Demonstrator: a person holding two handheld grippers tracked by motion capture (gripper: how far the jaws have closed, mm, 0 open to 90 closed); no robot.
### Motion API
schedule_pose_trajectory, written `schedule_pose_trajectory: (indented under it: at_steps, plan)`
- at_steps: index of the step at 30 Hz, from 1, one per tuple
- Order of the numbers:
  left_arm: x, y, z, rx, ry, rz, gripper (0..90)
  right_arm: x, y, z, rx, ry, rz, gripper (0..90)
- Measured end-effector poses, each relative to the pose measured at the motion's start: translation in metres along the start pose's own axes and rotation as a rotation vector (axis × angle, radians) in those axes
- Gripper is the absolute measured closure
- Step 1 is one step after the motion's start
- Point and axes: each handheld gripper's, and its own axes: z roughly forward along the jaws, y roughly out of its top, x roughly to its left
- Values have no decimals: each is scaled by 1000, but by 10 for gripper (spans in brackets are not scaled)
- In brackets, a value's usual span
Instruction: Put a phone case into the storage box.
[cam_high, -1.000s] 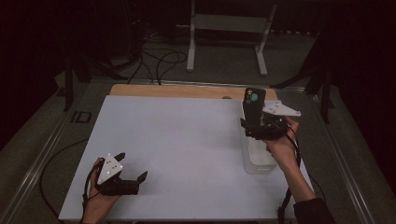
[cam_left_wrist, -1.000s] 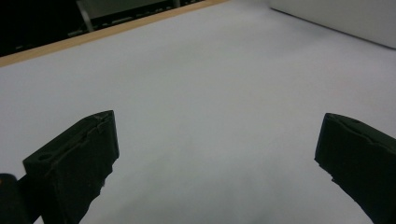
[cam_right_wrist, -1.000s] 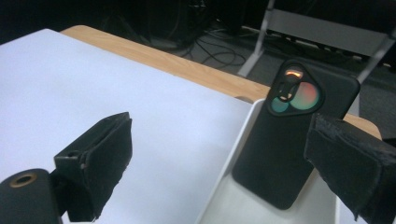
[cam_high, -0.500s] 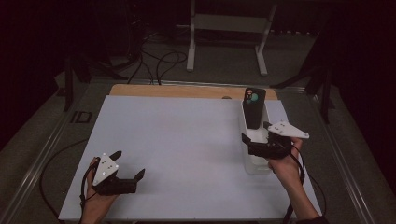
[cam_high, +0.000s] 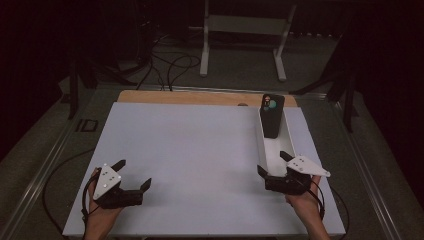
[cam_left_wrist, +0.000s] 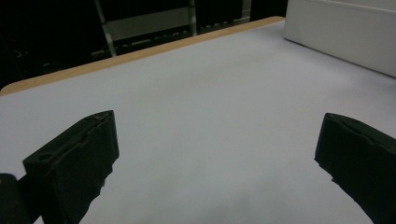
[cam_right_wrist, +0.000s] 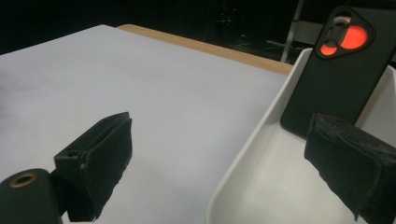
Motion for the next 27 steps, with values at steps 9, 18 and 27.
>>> schedule_pose_trajectory:
  at_steps: [9, 18, 27]
  plan:
    - [0, 1, -2, -12, 8, 2, 1, 0, -18, -11, -50, 22, 20, 78]
    - [-1, 1, -3, -17, 13, 10, 1, 3, -29, -15, -68, 5, 20, 78]
    - [-3, 0, -3, -13, 16, 15, 1, 1, -39, -16, -45, 8, 20, 79]
